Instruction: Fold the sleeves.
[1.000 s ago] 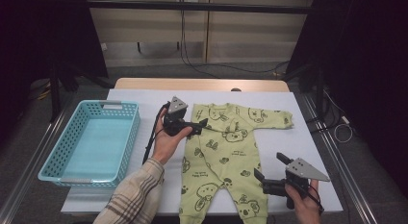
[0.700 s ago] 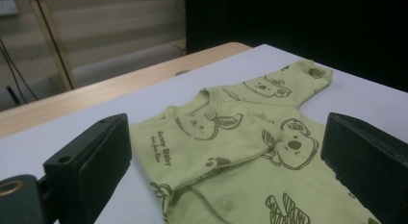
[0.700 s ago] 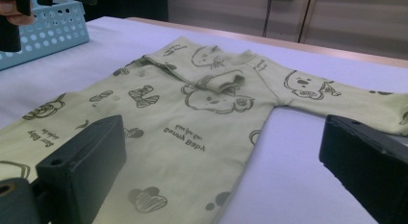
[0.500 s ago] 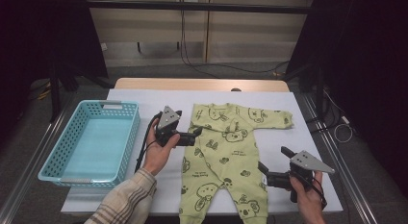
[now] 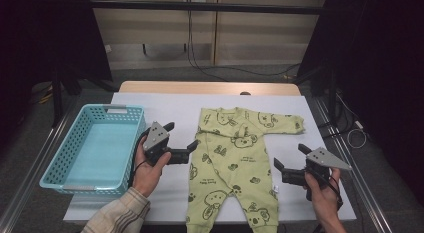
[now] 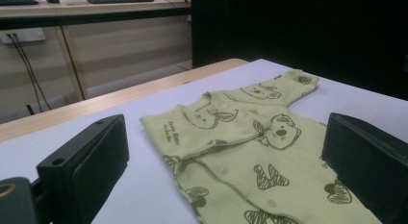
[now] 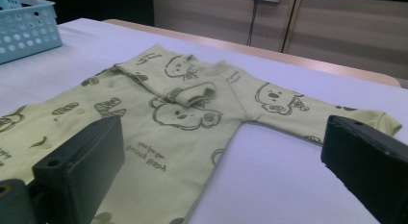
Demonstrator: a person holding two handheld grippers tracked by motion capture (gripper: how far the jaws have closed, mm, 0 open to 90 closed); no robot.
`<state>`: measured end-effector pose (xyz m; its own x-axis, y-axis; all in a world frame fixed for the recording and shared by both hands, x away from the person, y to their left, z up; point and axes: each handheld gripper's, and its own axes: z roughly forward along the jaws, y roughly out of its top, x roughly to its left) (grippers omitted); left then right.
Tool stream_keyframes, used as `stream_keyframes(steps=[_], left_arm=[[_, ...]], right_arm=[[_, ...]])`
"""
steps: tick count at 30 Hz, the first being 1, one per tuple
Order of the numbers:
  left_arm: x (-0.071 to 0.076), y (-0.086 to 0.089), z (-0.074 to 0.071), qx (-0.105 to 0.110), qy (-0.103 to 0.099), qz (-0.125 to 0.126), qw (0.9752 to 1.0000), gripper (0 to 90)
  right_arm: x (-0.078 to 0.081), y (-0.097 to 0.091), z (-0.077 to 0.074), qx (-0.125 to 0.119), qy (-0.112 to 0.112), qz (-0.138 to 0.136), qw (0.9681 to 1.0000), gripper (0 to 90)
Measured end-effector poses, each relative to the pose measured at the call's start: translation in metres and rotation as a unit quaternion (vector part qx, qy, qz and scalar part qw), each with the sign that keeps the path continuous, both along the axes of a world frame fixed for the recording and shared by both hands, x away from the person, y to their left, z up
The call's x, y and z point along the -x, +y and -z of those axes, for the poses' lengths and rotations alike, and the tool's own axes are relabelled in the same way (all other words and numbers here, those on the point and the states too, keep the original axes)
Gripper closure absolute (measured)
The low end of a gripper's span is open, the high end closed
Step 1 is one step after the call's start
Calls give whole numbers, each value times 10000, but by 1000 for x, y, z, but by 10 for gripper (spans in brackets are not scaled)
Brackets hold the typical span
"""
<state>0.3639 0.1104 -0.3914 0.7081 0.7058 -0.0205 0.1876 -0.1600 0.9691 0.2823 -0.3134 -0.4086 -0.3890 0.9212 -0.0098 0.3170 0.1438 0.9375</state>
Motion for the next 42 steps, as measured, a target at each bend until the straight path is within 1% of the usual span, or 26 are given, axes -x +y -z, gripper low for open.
stream_keyframes(steps=[4,7,8,9,10,11,13,14,17,18,19,21,23,24,26,28,29,30,33,35,36,37,38,39,41,42], left_arm=[[10,8,1,117,55,1,9999,25],[17,13,1,94,40,33,9999,24],[19,14,2,157,70,19,9999,22],[21,17,2,125,161,-15,9998,22],[24,18,2,281,311,-64,9991,17],[27,20,1,365,369,-19,9987,16],[33,23,2,290,161,8,9994,16],[35,25,2,237,103,28,9997,14],[40,30,2,163,51,-42,9998,15],[41,31,2,16,-42,-57,10000,15],[43,33,2,-14,-52,-99,9999,16],[47,37,2,21,-41,-214,9998,21],[50,40,2,56,-4,-189,9998,21],[53,41,2,103,14,-215,9997,21],[57,47,2,-48,-15,-319,9995,23],[61,52,4,16,39,-355,9994,24],[63,55,5,-38,19,-412,9991,25],[65,58,5,-16,-1,-455,9990,25],[68,67,7,16,76,-501,9987,25],[69,73,9,67,127,-630,9979,25],[70,76,10,129,89,-576,9982,25],[71,77,11,210,113,-561,9981,25],[71,79,11,99,17,-611,9981,26],[72,80,12,53,-28,-678,9977,27],[73,82,15,90,56,-650,9978,27],[74,83,16,5,72,-633,9980,28]], right_arm=[[-8,-8,1,27,14,43,10000,10],[-15,-16,1,53,54,101,9999,12],[-16,-18,0,59,83,116,9999,16],[-19,-20,0,91,75,166,9998,19],[-20,-22,-1,111,85,232,9996,16],[-22,-23,-1,137,89,254,9995,18],[-25,-27,-1,167,122,324,9993,23],[-27,-28,-2,153,153,341,9992,25],[-31,-32,-3,154,210,365,9990,41],[-32,-34,-4,152,240,376,9989,46],[-34,-35,-4,166,234,400,9988,46],[-37,-38,-6,192,259,449,9985,52],[-41,-41,-7,234,318,541,9978,51],[-44,-43,-8,198,370,545,9976,52],[-48,-46,-9,236,398,614,9970,65],[-53,-49,-10,219,402,673,9967,75],[-55,-51,-10,222,403,675,9967,78],[-57,-53,-10,235,402,700,9965,85],[-65,-57,-9,219,472,773,9956,99],[-71,-59,-8,212,564,767,9952,101],[-74,-60,-7,216,607,721,9953,108],[-77,-61,-6,237,661,714,9950,122],[-80,-62,-5,245,682,703,9949,123],[-83,-62,-3,267,728,692,9946,123],[-88,-62,-1,313,801,698,9938,140],[-90,-63,0,335,832,694,9936,146]])
